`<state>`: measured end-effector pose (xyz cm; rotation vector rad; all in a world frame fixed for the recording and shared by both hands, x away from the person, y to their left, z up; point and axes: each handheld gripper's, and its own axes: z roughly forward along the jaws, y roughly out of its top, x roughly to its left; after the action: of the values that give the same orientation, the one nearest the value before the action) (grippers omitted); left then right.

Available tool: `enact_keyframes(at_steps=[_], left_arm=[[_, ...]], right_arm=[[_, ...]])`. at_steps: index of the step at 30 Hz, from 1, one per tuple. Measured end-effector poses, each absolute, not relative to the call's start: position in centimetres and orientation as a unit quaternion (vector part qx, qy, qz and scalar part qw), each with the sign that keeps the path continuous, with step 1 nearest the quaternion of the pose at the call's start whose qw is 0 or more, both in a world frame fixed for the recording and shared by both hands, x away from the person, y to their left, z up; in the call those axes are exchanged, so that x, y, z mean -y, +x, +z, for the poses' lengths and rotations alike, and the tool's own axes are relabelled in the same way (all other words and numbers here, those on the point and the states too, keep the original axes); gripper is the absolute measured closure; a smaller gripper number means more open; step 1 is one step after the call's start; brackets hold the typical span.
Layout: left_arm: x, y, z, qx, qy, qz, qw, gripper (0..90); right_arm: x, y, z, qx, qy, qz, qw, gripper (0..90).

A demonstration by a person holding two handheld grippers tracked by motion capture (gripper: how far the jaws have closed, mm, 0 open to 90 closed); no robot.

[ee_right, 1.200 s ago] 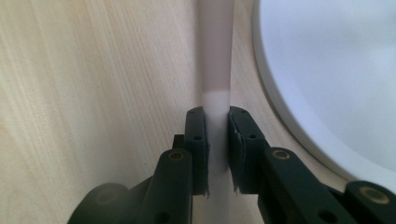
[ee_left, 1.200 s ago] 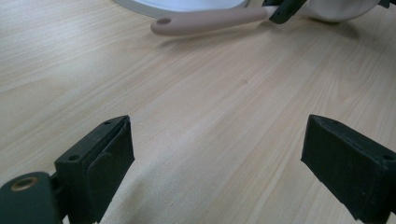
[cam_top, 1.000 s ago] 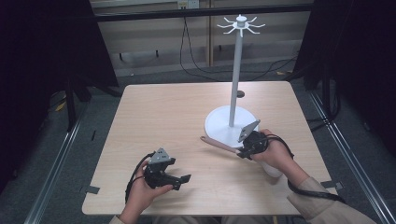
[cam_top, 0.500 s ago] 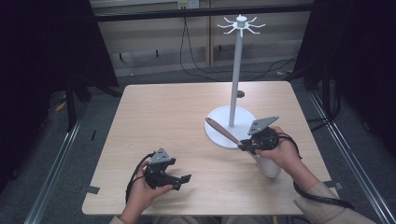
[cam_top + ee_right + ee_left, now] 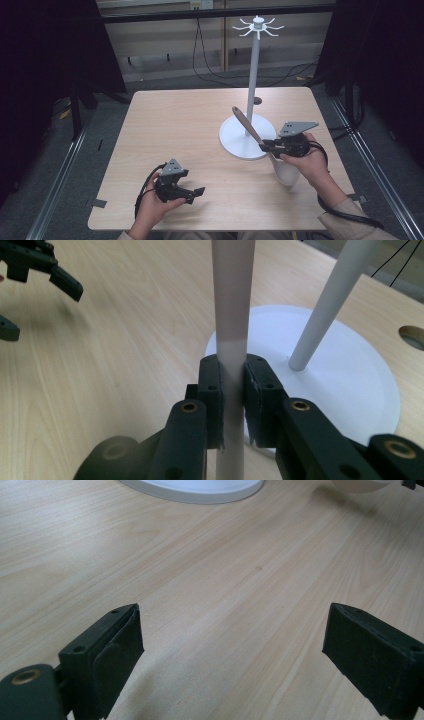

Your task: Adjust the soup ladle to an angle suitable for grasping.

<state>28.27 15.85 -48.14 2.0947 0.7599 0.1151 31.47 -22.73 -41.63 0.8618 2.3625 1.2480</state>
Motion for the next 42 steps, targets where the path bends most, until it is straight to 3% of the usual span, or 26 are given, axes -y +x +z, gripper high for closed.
enact_keyframes(at_steps=[42], left_arm=[[-15.5,29.4,-48.5,-0.314,0.838,0.045,0.444,4.5]], right_arm=[[25.9,30.0,-38.3,-0.762,0.334,0.51,0.218,79.4]])
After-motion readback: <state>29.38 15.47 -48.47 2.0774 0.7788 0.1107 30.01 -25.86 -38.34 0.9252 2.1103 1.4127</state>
